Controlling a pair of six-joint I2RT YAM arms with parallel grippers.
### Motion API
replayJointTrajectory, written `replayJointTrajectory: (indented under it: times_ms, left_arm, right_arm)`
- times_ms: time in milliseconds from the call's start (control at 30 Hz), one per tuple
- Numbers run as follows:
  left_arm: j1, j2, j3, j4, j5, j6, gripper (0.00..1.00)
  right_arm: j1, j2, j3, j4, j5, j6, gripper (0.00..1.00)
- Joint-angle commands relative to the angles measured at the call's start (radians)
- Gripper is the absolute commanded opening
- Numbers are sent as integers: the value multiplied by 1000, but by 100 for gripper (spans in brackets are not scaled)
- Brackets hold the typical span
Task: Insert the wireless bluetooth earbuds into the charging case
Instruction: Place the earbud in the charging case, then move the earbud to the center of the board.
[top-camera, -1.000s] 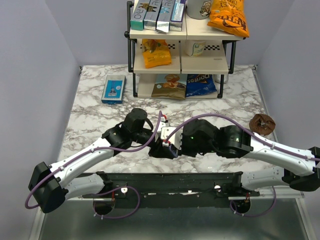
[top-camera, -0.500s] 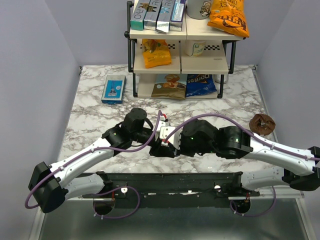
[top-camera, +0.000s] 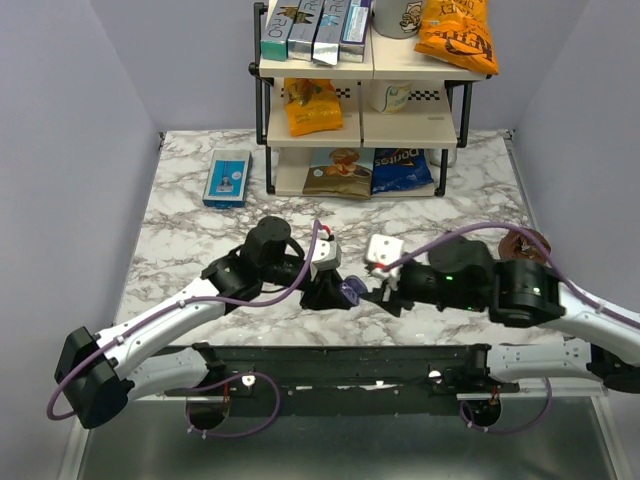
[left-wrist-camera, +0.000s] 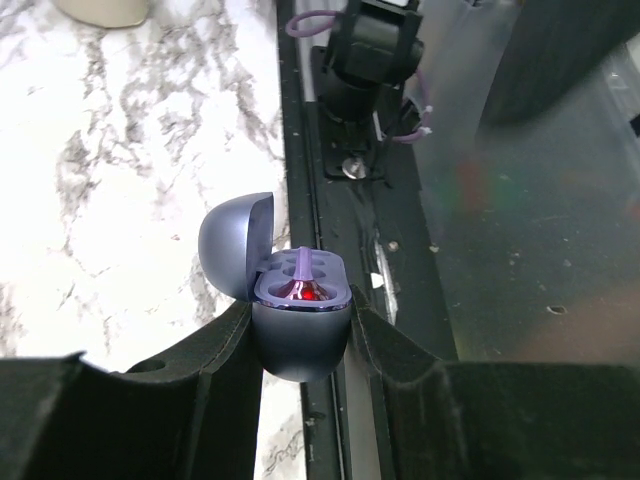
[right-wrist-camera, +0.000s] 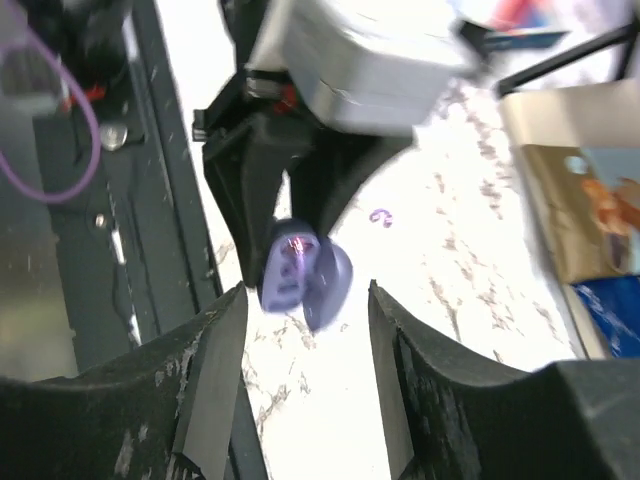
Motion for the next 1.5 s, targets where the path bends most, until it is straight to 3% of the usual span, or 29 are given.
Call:
replayJointTrajectory:
  times_ms: [0, 167, 333, 500, 633, 900, 1200, 1467]
  left_arm:
    - [2, -37, -39, 34, -103, -13, 0]
    - [12, -91, -97, 82, -364, -94, 0]
    - [18, -214, -143, 70, -643, -151, 0]
    - [18, -349, -206, 55, -974, -241, 0]
    - [20, -410, -241, 55, -1042, -284, 0]
    - [18, -551, -321, 77, -1185, -391, 0]
    - [18, -567, -336, 70, -1191, -399, 0]
    - [18, -553, -335, 73, -1188, -398, 0]
  right_arm:
    - [5, -149, -96, 122, 186, 98, 62]
    - [-73, -244, -276, 316, 369, 269, 63]
    - [-272, -188, -376, 402, 262, 461, 60]
    - [-337, -10, -452, 537, 184, 519, 49]
    - [-399, 162, -473, 646, 20, 594, 46]
    - [-440, 481, -396, 824, -171, 740, 50]
    - [-449, 740, -236, 746, -86, 689, 56]
    - [-462, 834, -183, 697, -16, 620, 56]
